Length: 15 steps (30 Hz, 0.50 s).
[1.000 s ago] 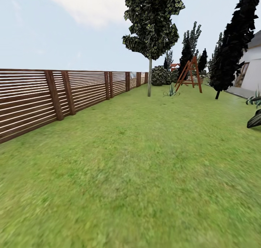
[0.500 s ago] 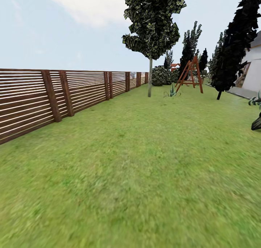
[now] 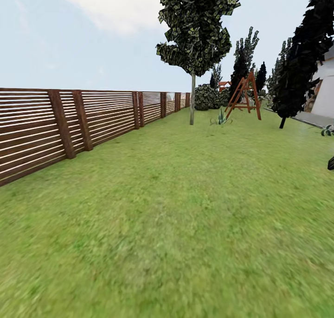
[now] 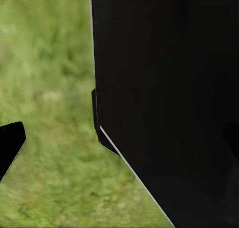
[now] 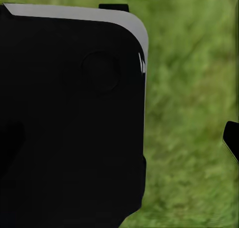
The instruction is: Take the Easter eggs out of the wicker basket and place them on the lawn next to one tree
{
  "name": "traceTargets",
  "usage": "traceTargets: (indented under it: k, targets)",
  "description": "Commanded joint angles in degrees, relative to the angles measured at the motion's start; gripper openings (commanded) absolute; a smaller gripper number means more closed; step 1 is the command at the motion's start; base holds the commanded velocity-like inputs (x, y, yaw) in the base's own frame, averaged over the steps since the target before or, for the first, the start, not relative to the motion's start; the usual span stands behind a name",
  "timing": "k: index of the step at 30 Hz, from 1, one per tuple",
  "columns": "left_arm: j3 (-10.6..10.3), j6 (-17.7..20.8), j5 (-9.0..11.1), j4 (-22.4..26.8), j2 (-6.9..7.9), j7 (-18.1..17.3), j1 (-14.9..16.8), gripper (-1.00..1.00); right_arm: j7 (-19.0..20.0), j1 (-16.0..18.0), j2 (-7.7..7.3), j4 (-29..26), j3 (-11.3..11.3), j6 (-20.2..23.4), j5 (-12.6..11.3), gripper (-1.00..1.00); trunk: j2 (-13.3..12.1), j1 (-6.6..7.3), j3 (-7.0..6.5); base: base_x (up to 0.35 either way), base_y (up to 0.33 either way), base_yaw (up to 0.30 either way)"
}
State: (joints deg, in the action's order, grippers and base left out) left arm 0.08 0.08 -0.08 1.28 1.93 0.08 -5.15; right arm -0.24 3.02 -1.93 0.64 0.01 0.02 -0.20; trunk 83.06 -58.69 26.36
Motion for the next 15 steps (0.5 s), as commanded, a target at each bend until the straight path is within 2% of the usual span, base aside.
traceTargets:
  k: [1, 15]
  targets:
    - [0.0, 0.0, 0.0, 0.1, 0.0, 0.0, 0.0, 1.0, 0.0, 0.1, 0.0, 0.1, 0.0, 0.0, 0.0, 1.0, 0.0, -0.03, 0.05, 0.333, 0.0, 0.0]
    - [0.0, 0.0, 0.0, 0.1, 0.0, 0.0, 0.0, 1.0, 0.0, 0.1, 0.18, 0.1, 0.1, 0.1, -0.1, 1.0, 0.0, -0.03, 0.04, 0.333, 0.0, 0.001]
